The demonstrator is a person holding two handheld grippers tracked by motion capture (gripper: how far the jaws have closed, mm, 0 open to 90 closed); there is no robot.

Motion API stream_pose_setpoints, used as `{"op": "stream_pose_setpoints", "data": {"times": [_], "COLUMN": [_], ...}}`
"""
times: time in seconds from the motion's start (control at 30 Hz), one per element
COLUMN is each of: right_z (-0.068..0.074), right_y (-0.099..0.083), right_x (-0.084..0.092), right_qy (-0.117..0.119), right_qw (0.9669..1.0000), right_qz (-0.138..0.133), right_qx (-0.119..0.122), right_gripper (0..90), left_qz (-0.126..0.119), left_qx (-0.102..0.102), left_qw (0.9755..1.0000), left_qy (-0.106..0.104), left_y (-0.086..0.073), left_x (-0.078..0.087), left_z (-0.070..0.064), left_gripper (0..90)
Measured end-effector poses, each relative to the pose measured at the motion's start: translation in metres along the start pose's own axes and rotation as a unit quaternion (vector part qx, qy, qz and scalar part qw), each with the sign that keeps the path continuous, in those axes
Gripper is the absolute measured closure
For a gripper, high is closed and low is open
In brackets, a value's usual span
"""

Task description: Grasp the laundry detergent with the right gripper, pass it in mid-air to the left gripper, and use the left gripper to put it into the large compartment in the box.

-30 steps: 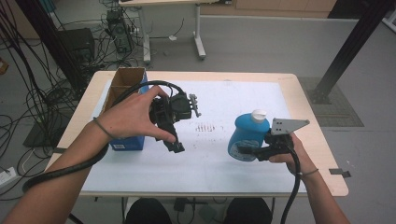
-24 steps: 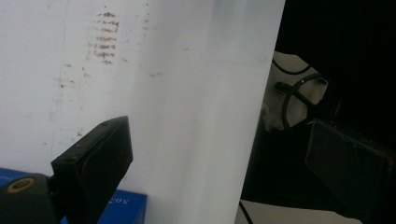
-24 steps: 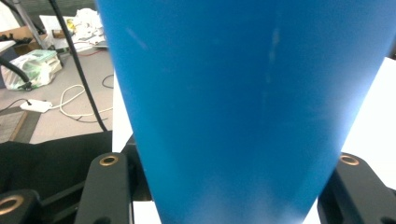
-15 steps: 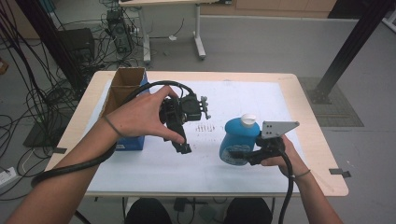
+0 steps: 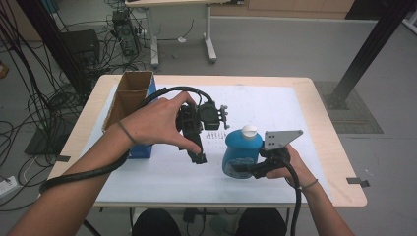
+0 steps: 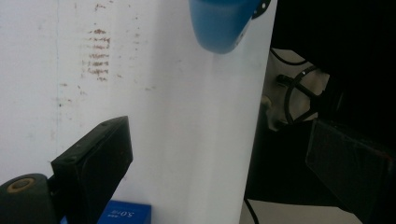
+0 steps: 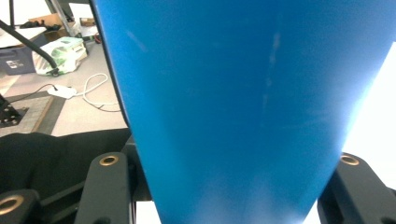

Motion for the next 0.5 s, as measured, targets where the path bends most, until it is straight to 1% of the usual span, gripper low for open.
{"op": "stream_pose_setpoints", "data": {"times": [0.23,0.37,0.47,0.5], "right_z": [-0.001,-0.001,-0.001,-0.002], "right_y": [0.005,0.007,0.008,0.009], "right_x": [-0.012,-0.019,-0.023,-0.025], "right_qy": [0.013,0.02,0.022,0.025], "right_qw": [0.9999,0.9997,0.9997,0.9996], "right_qz": [0.002,0.008,0.011,0.01], "right_qx": [0.006,0.008,0.009,0.01], "right_gripper": [42.6,42.6,42.6,42.6], "left_qz": [0.001,-0.001,-0.002,-0.002], "left_qx": [-0.005,-0.004,-0.004,-0.003], "left_qw": [1.0,1.0,1.0,1.0], "left_qy": [0.0,-0.003,0.001,-0.002], "left_y": [0.004,0.004,0.004,0.005], "left_x": [-0.001,-0.002,-0.003,-0.003], "left_z": [-0.003,-0.004,-0.005,-0.005], "left_gripper": [7.6,7.6,7.6,7.6]}}
Point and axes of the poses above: each handheld gripper's, and its own axes: x roughly backward along the jaws, y roughly out of its top, z roughly to its left, the point moved 1 cm from there along -x, roughly forward along the jaws, and after that the axes turned 12 degrees about x, right-handed, at the moved point
